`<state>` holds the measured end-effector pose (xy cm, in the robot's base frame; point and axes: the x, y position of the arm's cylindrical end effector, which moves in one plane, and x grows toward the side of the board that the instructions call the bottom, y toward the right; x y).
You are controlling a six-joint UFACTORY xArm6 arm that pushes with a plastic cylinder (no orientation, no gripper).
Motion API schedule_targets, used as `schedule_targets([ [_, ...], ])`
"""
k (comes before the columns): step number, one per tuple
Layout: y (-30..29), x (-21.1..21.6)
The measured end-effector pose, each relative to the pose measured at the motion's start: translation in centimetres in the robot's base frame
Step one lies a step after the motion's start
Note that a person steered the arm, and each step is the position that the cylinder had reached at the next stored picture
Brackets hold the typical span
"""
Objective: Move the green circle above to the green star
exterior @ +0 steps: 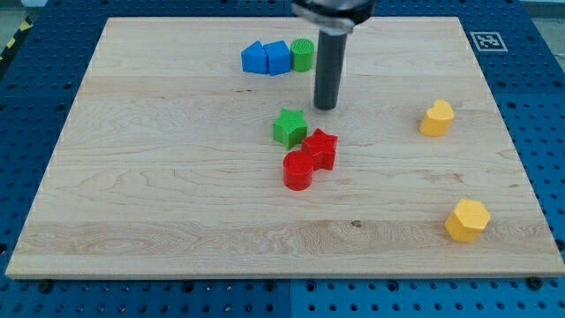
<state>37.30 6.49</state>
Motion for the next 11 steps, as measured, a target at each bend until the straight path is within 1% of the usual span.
schedule_targets([
  [1,2.3,-3.7],
  [2,2.5,-9.6],
  [3,1.5,-15.0],
  [4,-2.1,-15.2],
  [5,-3.6,-13.8],
  [8,-3.0,-8.4],
  [11,-3.0,-1.5],
])
